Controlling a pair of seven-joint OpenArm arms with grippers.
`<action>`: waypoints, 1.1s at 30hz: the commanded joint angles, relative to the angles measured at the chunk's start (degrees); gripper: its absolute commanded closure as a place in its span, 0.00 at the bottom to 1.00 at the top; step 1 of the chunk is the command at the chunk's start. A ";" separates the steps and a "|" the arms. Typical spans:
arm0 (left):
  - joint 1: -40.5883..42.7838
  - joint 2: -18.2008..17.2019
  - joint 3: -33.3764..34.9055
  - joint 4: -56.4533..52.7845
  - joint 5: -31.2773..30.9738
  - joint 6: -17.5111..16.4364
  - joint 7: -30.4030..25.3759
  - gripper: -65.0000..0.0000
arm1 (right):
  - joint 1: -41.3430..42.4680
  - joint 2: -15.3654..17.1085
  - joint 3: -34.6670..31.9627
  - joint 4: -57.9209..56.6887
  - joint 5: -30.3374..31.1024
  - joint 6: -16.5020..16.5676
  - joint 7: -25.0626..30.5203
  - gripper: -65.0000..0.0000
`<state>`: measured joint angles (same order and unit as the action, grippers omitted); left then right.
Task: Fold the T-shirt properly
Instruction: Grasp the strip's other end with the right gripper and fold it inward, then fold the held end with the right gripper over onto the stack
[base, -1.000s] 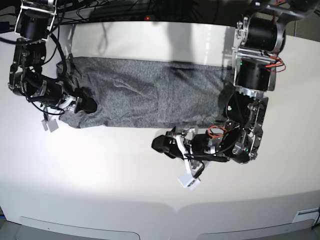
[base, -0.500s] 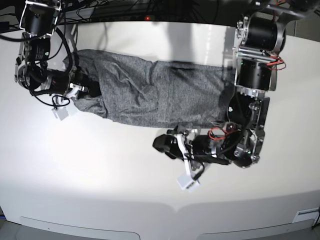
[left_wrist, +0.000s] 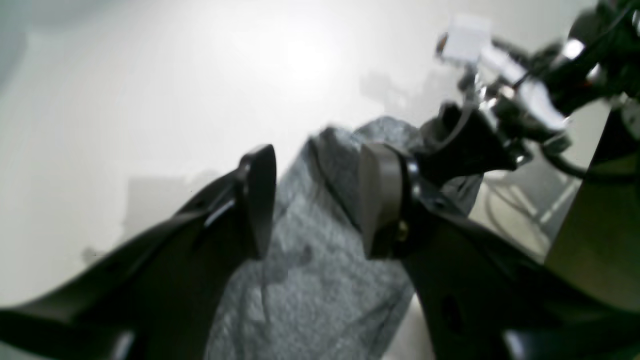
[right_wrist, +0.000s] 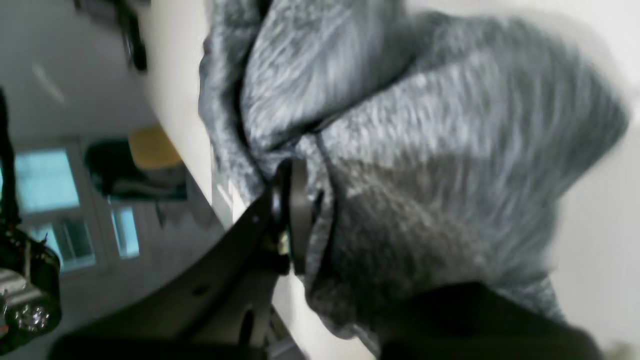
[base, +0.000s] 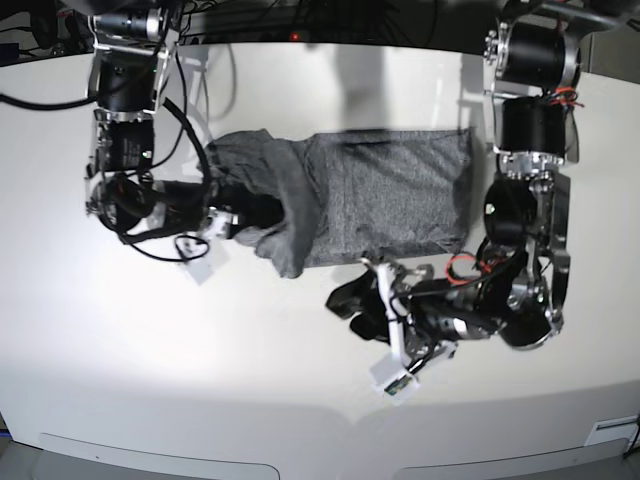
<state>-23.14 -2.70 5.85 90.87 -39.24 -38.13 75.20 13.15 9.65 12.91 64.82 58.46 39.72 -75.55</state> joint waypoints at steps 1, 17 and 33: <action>-1.73 -0.04 -0.13 0.85 -1.25 -0.20 -1.25 0.60 | 2.14 -0.04 -1.40 0.85 1.81 0.28 0.24 1.00; -2.78 -12.79 -0.24 12.98 15.08 4.83 -7.91 0.60 | 8.44 -13.42 -9.66 0.85 0.37 0.28 0.33 1.00; -2.71 -19.10 -0.22 18.27 18.01 9.66 -7.52 0.60 | 9.05 -18.65 -12.79 0.83 -8.13 0.28 9.11 1.00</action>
<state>-24.43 -21.32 5.96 108.07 -20.86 -28.75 68.71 20.64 -8.58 0.25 64.84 48.38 39.72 -67.29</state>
